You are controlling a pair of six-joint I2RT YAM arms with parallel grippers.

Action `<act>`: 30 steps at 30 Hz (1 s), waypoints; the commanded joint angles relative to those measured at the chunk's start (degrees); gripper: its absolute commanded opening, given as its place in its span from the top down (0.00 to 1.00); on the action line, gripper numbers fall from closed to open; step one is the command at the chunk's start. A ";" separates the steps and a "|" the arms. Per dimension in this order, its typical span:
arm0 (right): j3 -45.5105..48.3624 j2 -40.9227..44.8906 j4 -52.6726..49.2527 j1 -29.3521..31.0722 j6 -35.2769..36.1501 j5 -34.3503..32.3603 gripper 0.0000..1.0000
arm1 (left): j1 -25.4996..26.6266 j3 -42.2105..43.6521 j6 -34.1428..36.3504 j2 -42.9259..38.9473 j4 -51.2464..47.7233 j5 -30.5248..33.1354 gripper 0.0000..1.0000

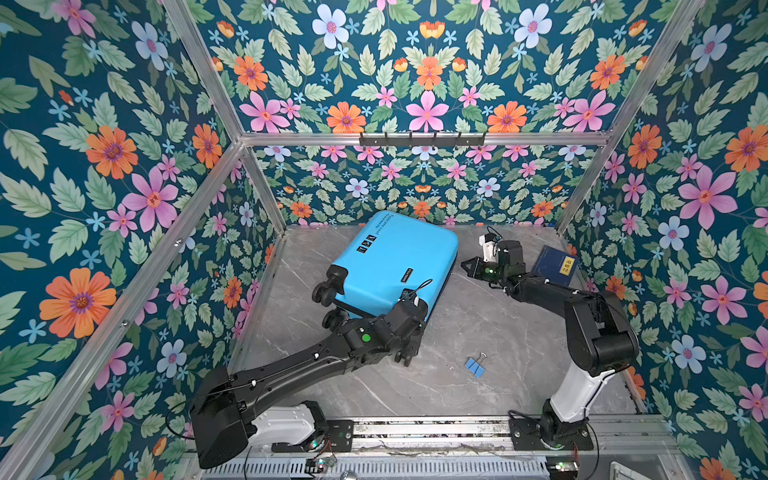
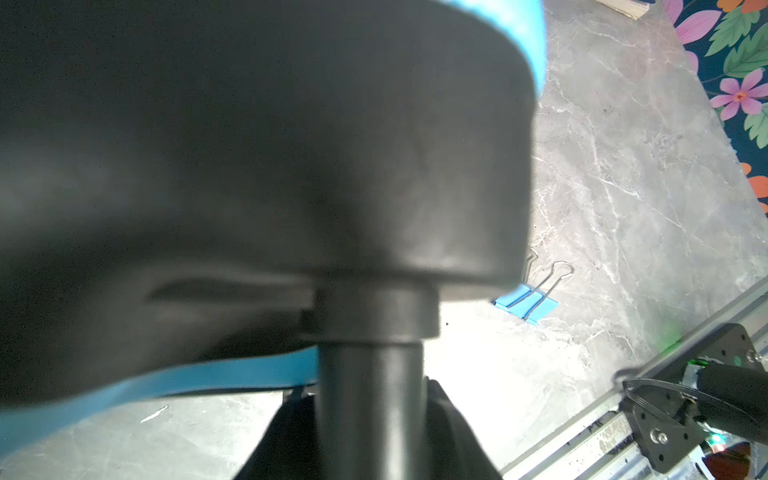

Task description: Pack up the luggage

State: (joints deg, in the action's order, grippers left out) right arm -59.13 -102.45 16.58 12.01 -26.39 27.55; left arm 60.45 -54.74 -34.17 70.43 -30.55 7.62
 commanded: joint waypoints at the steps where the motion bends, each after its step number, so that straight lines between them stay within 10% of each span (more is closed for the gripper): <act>1: 2.89 1.30 3.19 0.00 1.86 2.57 0.80 | 0.19 0.24 1.96 -1.06 3.65 1.47 1.00; 15: 10.67 2.49 9.30 0.41 3.99 9.41 0.56 | 0.14 0.85 1.21 -2.93 2.77 4.75 1.00; 30: 11.44 4.42 10.46 7.06 16.63 -2.97 0.48 | 0.12 1.56 0.78 -4.33 2.09 5.91 1.00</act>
State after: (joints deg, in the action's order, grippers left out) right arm -46.96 -97.43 26.96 18.87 -12.14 27.07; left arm 60.58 -53.01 -34.15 66.83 -32.62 10.28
